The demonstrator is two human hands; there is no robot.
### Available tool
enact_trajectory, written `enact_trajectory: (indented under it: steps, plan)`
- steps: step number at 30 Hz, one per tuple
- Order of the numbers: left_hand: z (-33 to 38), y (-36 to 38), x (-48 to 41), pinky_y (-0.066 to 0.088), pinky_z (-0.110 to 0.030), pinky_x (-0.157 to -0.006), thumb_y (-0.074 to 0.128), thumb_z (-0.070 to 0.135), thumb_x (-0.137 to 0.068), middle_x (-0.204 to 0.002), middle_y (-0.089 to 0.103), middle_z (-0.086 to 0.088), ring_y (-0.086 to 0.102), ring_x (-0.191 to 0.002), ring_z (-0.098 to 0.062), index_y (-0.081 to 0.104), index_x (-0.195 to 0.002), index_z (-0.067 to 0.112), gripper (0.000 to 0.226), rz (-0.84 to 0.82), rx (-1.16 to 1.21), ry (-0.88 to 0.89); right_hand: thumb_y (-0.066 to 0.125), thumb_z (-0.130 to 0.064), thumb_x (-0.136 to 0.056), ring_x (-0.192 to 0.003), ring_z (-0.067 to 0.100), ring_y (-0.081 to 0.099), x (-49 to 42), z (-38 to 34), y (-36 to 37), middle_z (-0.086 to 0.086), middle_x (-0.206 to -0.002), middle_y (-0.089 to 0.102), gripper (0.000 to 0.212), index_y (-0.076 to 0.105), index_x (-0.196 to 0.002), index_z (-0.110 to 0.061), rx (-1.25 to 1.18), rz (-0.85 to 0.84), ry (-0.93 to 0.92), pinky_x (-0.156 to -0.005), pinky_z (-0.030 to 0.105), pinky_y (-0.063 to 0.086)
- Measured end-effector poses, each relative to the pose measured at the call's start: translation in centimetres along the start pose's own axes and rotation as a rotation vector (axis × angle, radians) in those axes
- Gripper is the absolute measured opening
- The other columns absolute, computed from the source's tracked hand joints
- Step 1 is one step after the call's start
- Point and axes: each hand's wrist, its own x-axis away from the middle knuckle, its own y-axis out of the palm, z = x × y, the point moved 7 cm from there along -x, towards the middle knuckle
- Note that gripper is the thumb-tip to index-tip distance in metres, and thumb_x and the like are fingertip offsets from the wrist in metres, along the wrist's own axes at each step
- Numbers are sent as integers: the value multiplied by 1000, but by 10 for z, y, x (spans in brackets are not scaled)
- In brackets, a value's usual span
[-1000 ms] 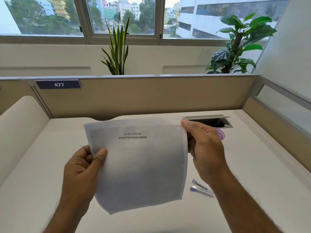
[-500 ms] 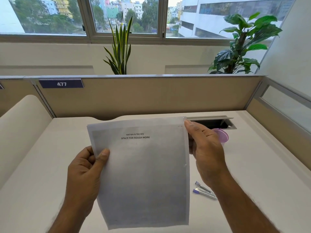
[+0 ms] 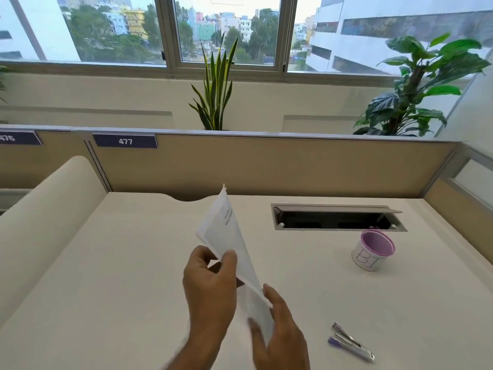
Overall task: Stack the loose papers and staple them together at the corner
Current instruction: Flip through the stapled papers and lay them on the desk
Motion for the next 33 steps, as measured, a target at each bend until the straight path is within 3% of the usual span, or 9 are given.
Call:
enact_trajectory:
  steps: [3,7,10,12,14,18,24,28,33]
  plan:
    - [-2,21,-10,63,-37,-70,75,34,-77,-93,70,4,72,-88,-16,60,-97,16,31,-134,25,58,58,-23,-87,-71,5,67,-19,22,-11,-35,-79,61,48,43,-110,-62,4,128,6,-57,0,41]
    - [-30,25,-41,40,-10,-98,58,77,-62,-136,41,14,45,-125,0,40,-128,25,86,-273,-382,272,61,-4,-89,-67,-1,66,-60,43,-27,-24,-76,70,30,64,-88,-34,-245,119,107,-57,9,48]
    - [-95,-5,-86,32,-33,-113,45,82,-66,-150,34,-5,39,-135,-21,31,-143,13,104,-225,-584,38,61,0,-89,-78,15,74,-90,66,-22,-10,-80,78,24,69,-93,-22,-503,-10,302,-67,26,60]
    - [-138,-17,-101,47,-42,-102,54,67,-78,-137,57,-10,60,-117,-28,48,-135,10,81,-373,-492,-258,61,1,-89,-82,23,76,-108,77,-16,2,-91,79,22,68,-101,-16,-633,-80,403,-73,37,62]
    - [-166,-19,-104,57,-43,-76,52,42,-93,-103,77,-10,73,-88,-33,63,-120,12,42,-503,-299,-443,61,-1,-90,-83,24,76,-124,86,-8,5,-96,79,21,67,-103,-15,-659,-160,450,-72,37,62]
    - [-182,-18,-118,46,-28,-43,48,8,-98,-73,76,-5,62,-53,-16,65,-114,13,24,-423,-289,-353,61,-5,-91,-85,20,76,-157,104,20,2,-101,77,22,65,-108,-18,-583,-278,474,-70,31,61]
    - [-192,0,-159,52,-22,-43,50,10,-96,-88,68,4,69,-85,-24,60,-106,19,16,-257,-460,-208,69,-8,-86,-85,17,74,-204,139,57,3,-102,75,18,65,-101,-17,-474,-164,462,-73,30,61]
    - [-203,18,-190,50,-19,-42,48,11,-96,-81,62,7,63,-72,-11,62,-114,9,23,-271,-611,-149,72,-9,-83,-86,22,73,-229,165,78,11,-104,75,20,61,-99,-12,-362,-90,461,-83,43,60]
    - [-214,29,-219,59,-43,-71,48,14,-95,-83,66,0,66,-81,-24,62,-116,6,27,-273,-695,-133,75,-12,-81,-79,18,63,-254,178,87,7,-93,68,34,60,-111,-7,-192,-45,394,-75,27,52]
